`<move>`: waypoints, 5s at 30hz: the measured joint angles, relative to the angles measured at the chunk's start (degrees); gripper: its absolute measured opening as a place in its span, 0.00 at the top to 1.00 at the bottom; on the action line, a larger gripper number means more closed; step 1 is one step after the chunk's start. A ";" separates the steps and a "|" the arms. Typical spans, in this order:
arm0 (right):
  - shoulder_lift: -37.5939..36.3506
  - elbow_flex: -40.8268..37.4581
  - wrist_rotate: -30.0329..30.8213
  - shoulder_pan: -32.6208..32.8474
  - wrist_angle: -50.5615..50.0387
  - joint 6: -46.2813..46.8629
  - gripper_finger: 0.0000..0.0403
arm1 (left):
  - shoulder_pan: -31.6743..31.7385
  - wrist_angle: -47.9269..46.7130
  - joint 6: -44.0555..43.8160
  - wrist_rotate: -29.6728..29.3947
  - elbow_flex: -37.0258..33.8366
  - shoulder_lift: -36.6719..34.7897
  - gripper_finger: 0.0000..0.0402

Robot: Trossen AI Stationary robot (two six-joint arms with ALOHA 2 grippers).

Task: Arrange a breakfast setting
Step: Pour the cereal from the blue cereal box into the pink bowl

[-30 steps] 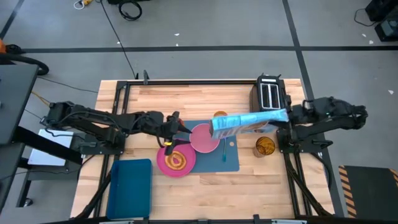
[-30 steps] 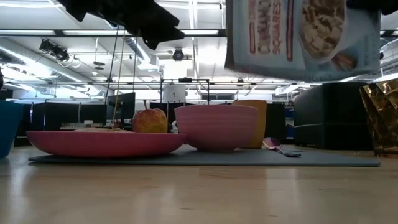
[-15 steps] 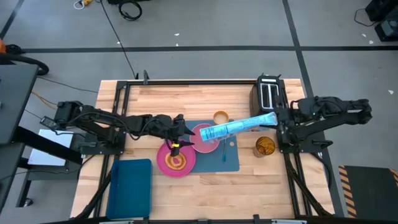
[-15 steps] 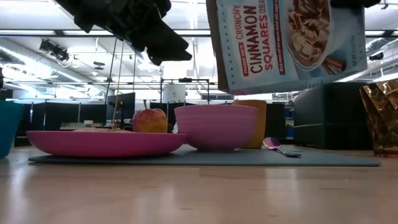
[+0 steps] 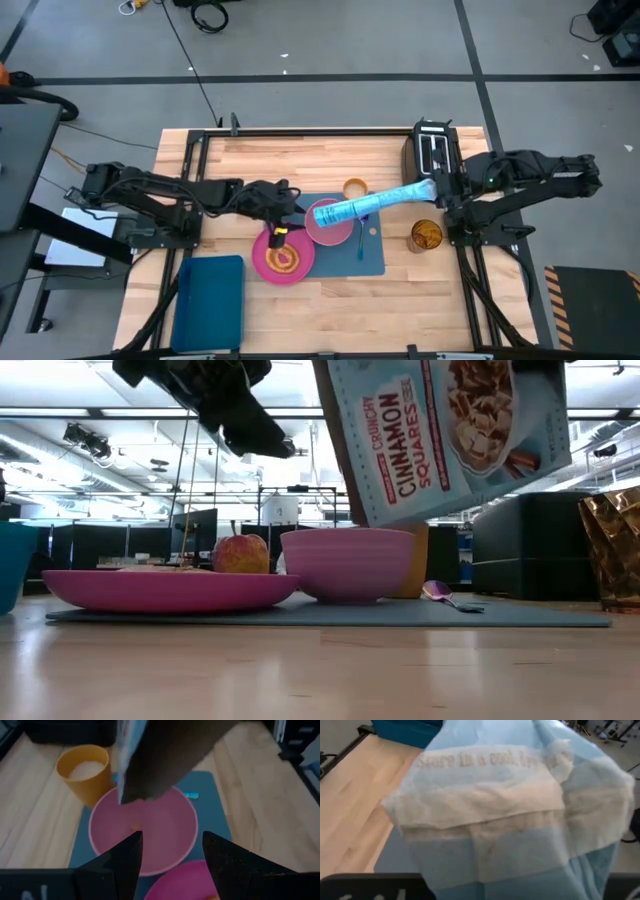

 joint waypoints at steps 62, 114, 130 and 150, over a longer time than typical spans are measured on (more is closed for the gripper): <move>8.06 9.35 -0.65 0.71 -6.08 3.92 0.70 | -0.22 -22.38 -3.44 -4.15 2.37 -11.93 0.46; 13.03 9.36 2.35 1.69 -2.02 2.94 0.70 | -0.67 -18.19 -1.34 -4.13 2.30 -15.26 0.46; 17.44 9.37 2.26 1.53 -1.03 -1.28 0.70 | -2.40 -14.71 0.22 -4.09 2.30 -15.23 0.46; 18.20 13.49 2.18 3.26 -5.24 3.63 0.70 | -2.43 -15.02 0.80 -4.09 2.30 -15.21 0.46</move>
